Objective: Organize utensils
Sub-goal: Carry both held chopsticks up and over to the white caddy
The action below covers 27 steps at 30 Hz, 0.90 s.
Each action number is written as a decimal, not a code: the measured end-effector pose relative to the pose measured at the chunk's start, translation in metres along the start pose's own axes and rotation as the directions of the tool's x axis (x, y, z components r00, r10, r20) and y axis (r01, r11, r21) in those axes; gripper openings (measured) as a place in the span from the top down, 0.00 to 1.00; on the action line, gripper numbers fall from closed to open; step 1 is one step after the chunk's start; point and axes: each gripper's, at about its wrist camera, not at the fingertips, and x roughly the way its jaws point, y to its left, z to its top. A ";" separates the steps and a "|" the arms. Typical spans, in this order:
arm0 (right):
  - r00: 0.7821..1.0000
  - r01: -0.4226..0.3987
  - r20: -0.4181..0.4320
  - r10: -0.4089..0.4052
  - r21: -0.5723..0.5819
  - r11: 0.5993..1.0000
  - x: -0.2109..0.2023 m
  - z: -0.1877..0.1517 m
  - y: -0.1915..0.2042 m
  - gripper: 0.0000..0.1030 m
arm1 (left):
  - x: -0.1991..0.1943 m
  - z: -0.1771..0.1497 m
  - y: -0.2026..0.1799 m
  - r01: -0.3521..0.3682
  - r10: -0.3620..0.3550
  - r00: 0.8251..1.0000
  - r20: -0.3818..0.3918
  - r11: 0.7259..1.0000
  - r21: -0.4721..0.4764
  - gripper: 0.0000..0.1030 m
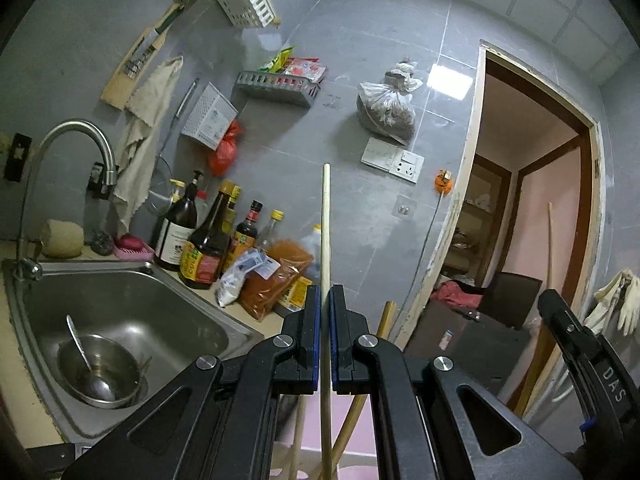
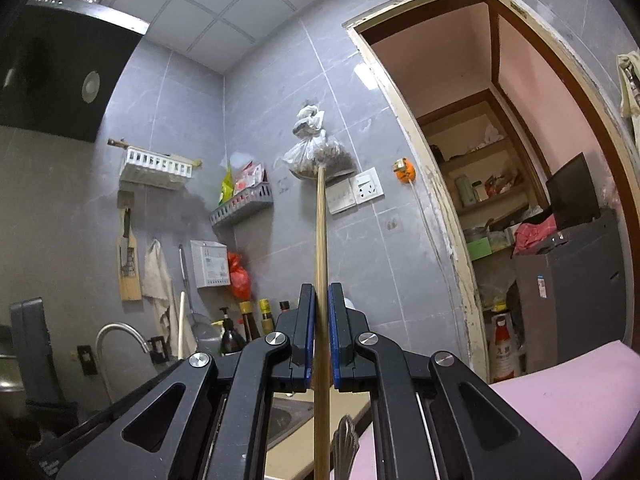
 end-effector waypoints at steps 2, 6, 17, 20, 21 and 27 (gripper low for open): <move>1.000 -0.003 -0.004 0.003 -0.008 1.000 0.001 -0.005 0.002 0.96 | -0.003 -0.007 -0.002 -0.027 0.027 0.999 0.018 0.999 0.022 0.98; 1.000 -0.008 -0.020 0.007 -0.022 1.000 0.003 -0.014 0.006 0.96 | -0.007 -0.020 -0.005 -0.075 0.074 0.997 0.036 0.997 0.020 0.98; 0.997 0.001 -0.077 -0.005 -0.048 0.999 0.002 -0.034 0.009 0.96 | -0.006 -0.050 -0.027 -0.071 0.081 0.995 -0.056 0.984 0.164 0.98; 0.994 -0.003 -0.111 -0.002 -0.039 0.999 0.000 -0.035 0.007 0.96 | -0.009 -0.055 -0.029 -0.055 0.071 0.995 -0.076 0.980 0.192 0.98; 0.992 -0.006 -0.123 0.000 -0.041 0.999 0.000 -0.035 0.007 0.95 | -0.010 -0.056 -0.028 -0.044 0.062 0.994 -0.088 0.980 0.193 0.98; 0.975 -0.011 -0.222 0.003 -0.037 0.999 0.000 -0.035 0.007 0.95 | -0.013 -0.058 -0.024 0.005 0.031 0.983 -0.183 0.981 0.193 0.97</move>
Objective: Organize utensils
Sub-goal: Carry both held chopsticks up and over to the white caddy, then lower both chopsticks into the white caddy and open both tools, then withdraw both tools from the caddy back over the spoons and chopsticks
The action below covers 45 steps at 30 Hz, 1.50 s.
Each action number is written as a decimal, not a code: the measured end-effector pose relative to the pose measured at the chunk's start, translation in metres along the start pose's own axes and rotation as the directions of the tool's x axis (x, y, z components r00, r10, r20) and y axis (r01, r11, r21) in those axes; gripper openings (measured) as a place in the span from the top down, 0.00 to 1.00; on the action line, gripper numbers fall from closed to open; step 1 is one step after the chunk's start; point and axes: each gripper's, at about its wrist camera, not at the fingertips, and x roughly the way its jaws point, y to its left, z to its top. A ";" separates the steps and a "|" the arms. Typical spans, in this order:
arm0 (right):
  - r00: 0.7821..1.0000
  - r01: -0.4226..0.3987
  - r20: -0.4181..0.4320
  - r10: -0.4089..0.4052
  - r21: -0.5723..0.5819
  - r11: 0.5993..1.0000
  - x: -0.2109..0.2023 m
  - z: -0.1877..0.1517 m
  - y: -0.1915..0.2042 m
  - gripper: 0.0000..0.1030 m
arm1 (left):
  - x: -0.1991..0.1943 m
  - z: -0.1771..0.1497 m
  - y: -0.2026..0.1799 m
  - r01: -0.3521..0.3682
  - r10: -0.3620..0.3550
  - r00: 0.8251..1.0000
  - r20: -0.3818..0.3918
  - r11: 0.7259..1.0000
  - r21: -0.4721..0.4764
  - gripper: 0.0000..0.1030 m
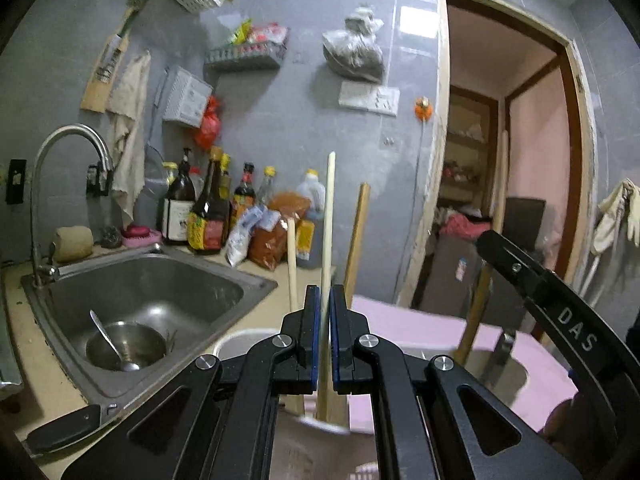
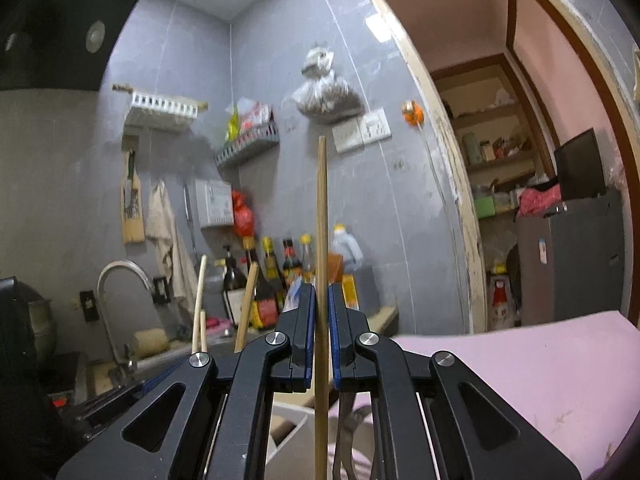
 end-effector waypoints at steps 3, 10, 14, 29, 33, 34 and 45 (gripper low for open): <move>0.999 -0.003 -0.045 0.003 0.000 1.000 -0.002 -0.001 -0.001 0.95 | -0.003 -0.001 0.003 0.026 -0.026 0.999 -0.033 1.000 -0.014 0.97; 0.994 -0.025 -0.109 0.023 -0.015 1.000 -0.011 0.002 -0.002 0.94 | -0.014 0.002 0.010 0.089 -0.095 0.992 -0.084 0.994 -0.069 0.79; 0.992 -0.024 -0.127 0.025 0.003 1.000 -0.019 0.005 -0.006 0.91 | -0.023 0.010 0.010 0.104 -0.113 0.989 -0.090 0.990 -0.099 0.74; 0.981 0.194 -0.016 -0.195 -0.052 0.980 -0.111 0.031 -0.045 0.20 | -0.052 0.025 -0.036 0.163 -0.167 0.983 -0.078 0.985 -0.049 0.37; 0.966 0.256 0.011 -0.257 -0.102 0.961 -0.137 0.037 -0.055 0.00 | -0.057 0.023 -0.051 0.211 -0.213 0.973 -0.084 0.977 -0.030 0.22; 0.963 0.270 0.019 -0.269 -0.113 0.956 -0.144 0.037 -0.057 0.00 | -0.058 0.021 -0.055 0.222 -0.224 0.971 -0.086 0.975 -0.027 0.22; 0.928 0.359 -0.034 -0.370 -0.178 0.916 -0.190 0.028 -0.088 0.00 | -0.065 -0.009 -0.103 0.356 -0.342 0.925 -0.167 0.932 0.066 0.02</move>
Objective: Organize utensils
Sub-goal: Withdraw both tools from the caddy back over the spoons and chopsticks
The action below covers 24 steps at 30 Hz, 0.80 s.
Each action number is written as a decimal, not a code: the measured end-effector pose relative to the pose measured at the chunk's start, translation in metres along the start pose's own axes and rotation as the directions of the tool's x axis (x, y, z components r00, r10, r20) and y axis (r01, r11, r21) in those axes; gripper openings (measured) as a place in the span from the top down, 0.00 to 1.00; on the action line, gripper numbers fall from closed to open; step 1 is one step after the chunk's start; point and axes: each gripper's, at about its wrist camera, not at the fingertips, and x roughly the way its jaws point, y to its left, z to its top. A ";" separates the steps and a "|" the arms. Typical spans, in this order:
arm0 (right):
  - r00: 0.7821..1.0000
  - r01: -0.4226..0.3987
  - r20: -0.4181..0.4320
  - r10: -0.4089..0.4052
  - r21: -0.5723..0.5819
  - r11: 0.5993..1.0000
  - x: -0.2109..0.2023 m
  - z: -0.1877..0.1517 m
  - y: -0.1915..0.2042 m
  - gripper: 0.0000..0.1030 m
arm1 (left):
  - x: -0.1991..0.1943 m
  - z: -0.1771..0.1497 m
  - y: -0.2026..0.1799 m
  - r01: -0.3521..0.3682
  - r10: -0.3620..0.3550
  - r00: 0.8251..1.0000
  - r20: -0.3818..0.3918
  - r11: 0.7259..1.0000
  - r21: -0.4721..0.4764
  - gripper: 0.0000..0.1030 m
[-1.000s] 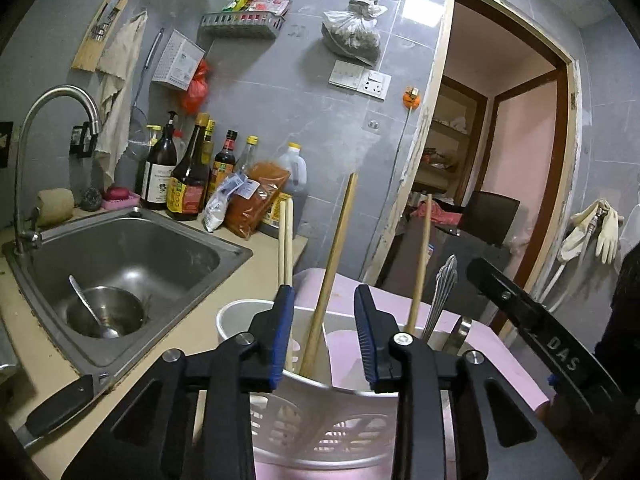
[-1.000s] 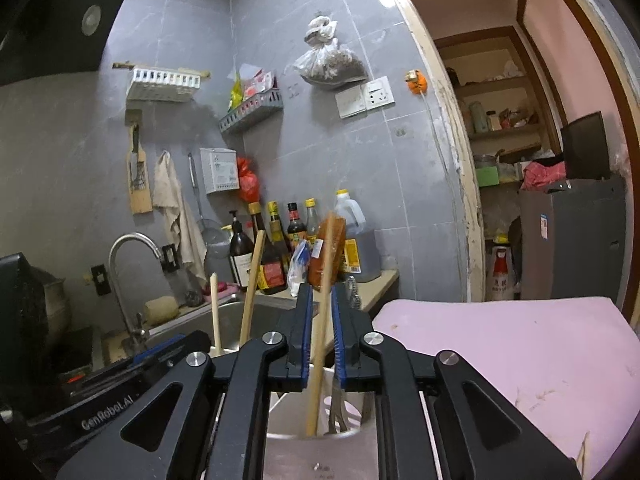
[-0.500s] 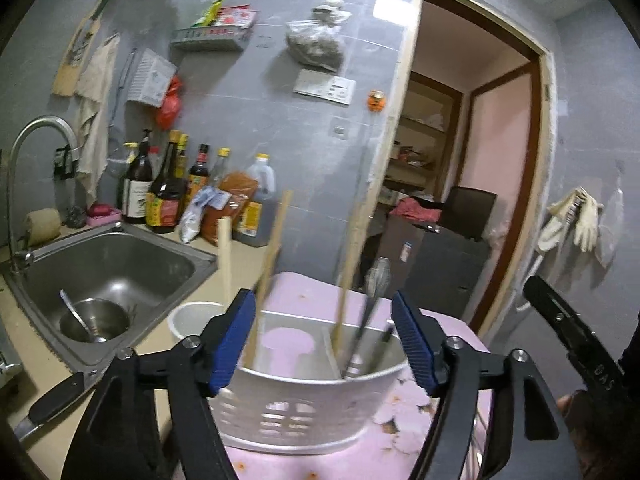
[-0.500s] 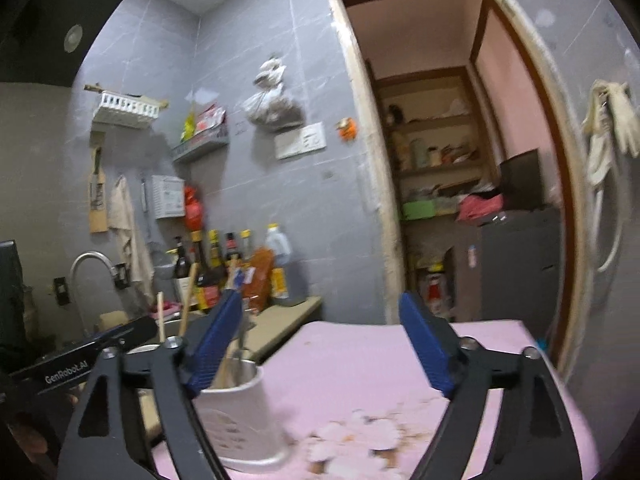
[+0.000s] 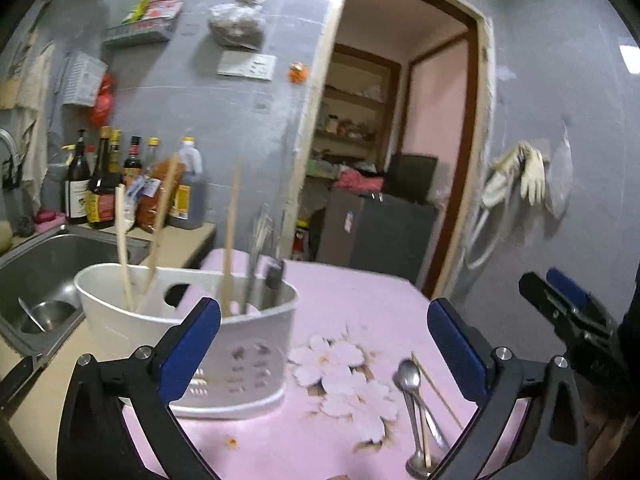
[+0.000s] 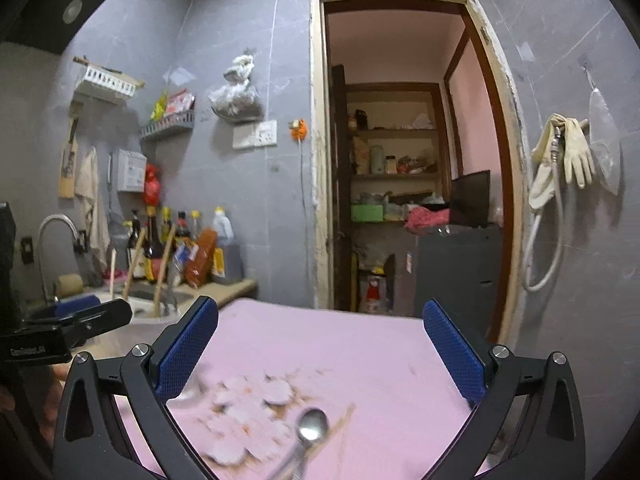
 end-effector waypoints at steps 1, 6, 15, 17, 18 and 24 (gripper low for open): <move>1.000 0.007 -0.016 -0.007 -0.003 1.000 -0.001 -0.002 -0.004 0.00 | 0.001 -0.003 -0.004 0.005 -0.005 1.000 -0.008 1.000 0.015 0.02; 0.995 0.035 -0.092 -0.038 -0.028 0.999 -0.004 -0.015 -0.020 0.00 | 0.013 -0.018 -0.022 0.044 -0.039 0.996 -0.075 0.997 0.065 0.02; 0.964 0.060 -0.256 -0.073 -0.057 0.997 0.005 -0.043 -0.037 0.00 | 0.050 -0.039 -0.038 0.106 -0.079 0.957 -0.280 0.991 0.082 0.02; 0.952 0.052 -0.300 -0.065 -0.049 0.997 0.010 -0.048 -0.039 0.02 | 0.059 -0.044 -0.040 0.115 -0.081 0.942 -0.326 0.990 0.086 0.02; 0.946 0.046 -0.319 -0.058 -0.046 0.998 0.012 -0.050 -0.040 0.06 | 0.063 -0.045 -0.041 0.124 -0.087 0.933 -0.350 0.989 0.085 0.02; 0.883 -0.012 -0.469 0.002 -0.018 1.000 0.032 -0.068 -0.044 0.41 | 0.084 -0.050 -0.048 0.195 -0.130 0.873 -0.471 0.977 0.090 0.18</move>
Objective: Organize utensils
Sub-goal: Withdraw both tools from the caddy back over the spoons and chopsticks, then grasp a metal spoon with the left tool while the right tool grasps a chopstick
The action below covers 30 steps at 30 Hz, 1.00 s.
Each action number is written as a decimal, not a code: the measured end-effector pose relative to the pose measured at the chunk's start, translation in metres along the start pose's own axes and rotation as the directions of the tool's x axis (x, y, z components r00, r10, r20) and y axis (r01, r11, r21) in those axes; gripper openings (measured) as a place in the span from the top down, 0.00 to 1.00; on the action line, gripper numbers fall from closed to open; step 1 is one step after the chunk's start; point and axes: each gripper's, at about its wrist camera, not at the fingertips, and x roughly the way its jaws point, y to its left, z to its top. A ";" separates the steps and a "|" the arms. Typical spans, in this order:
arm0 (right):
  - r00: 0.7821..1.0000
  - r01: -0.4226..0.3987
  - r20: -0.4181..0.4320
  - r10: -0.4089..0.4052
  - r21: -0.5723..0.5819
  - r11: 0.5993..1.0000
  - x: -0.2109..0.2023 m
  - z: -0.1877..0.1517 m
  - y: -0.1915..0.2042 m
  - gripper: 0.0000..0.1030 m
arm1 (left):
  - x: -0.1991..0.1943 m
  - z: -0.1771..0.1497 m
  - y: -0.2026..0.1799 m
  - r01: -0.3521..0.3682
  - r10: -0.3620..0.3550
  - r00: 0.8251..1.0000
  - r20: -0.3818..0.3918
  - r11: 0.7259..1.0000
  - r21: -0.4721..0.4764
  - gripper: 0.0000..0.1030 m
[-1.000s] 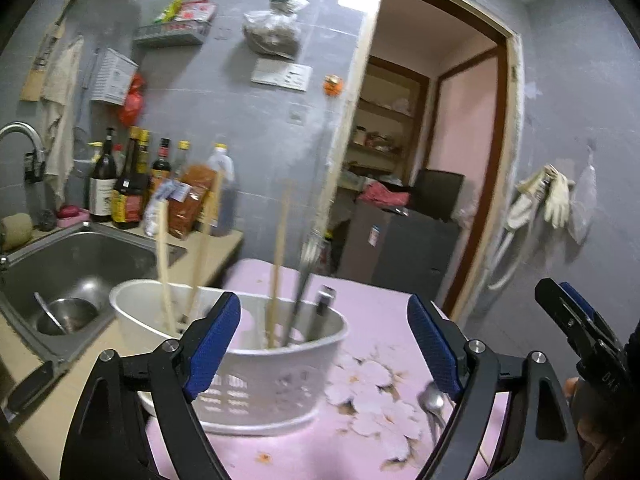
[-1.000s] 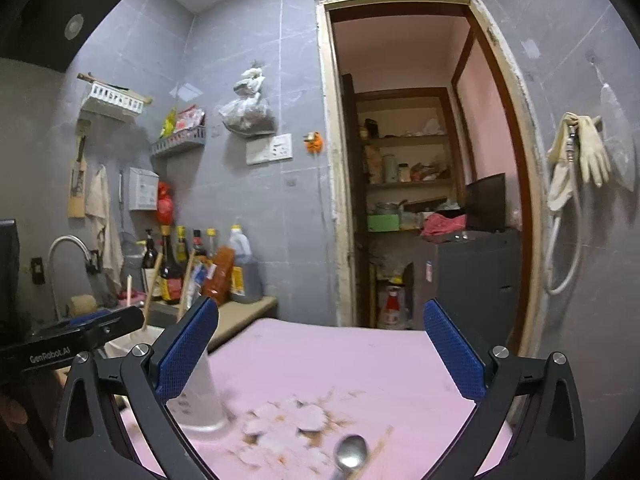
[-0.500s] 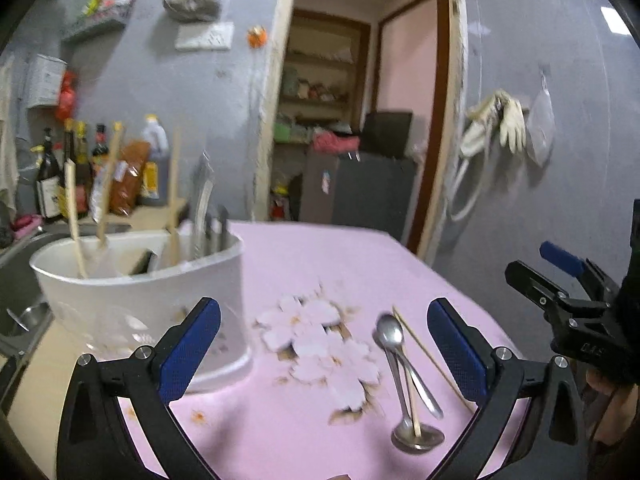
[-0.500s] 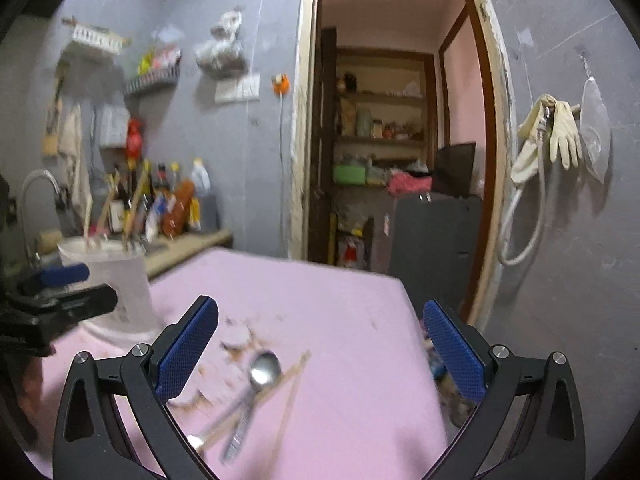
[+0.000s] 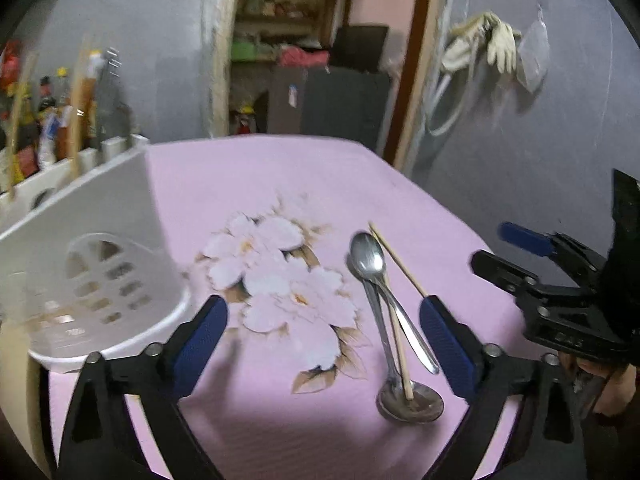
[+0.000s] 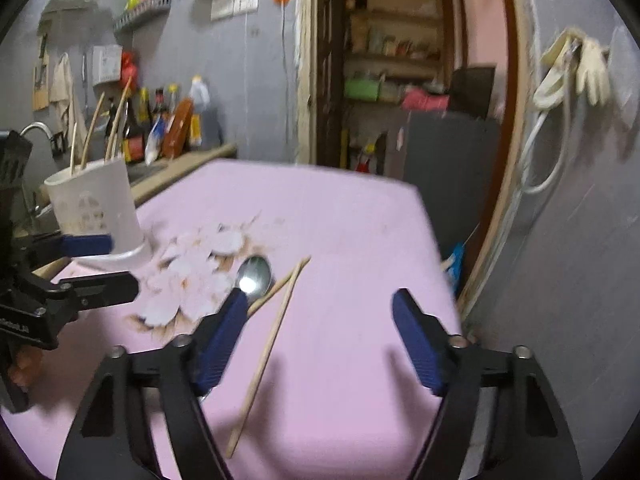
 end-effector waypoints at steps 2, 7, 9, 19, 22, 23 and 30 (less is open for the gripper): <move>0.999 -0.015 -0.038 0.015 -0.001 1.000 0.007 -0.001 0.000 0.54 | 0.008 0.002 -0.002 0.020 -0.019 0.999 -0.047 1.000 0.022 0.27; 0.994 -0.054 -0.091 0.051 -0.025 0.998 0.015 -0.003 0.006 0.69 | 0.029 0.003 -0.008 0.057 -0.049 0.991 -0.122 0.997 0.059 0.40; 0.993 -0.062 -0.102 0.058 -0.030 0.998 0.017 -0.003 0.008 0.71 | 0.037 0.004 -0.009 0.069 -0.058 0.987 -0.151 0.995 0.066 0.44; 0.980 -0.098 -0.177 0.091 -0.035 0.995 0.030 -0.005 0.012 0.87 | 0.069 0.010 -0.012 0.098 -0.070 0.963 -0.262 0.991 0.093 0.75; 0.973 -0.117 -0.204 0.106 -0.043 0.992 0.034 -0.006 0.014 0.87 | 0.077 0.010 -0.019 0.110 -0.073 0.957 -0.280 0.987 0.120 0.76; 0.972 -0.123 -0.209 0.111 -0.045 0.991 0.035 -0.006 0.015 0.87 | 0.079 0.009 -0.021 0.117 -0.077 0.956 -0.285 0.985 0.128 0.76; 0.952 -0.134 -0.284 0.112 -0.060 0.989 0.047 -0.010 0.022 0.87 | 0.086 0.012 -0.021 0.091 -0.043 0.947 -0.317 0.986 0.138 0.89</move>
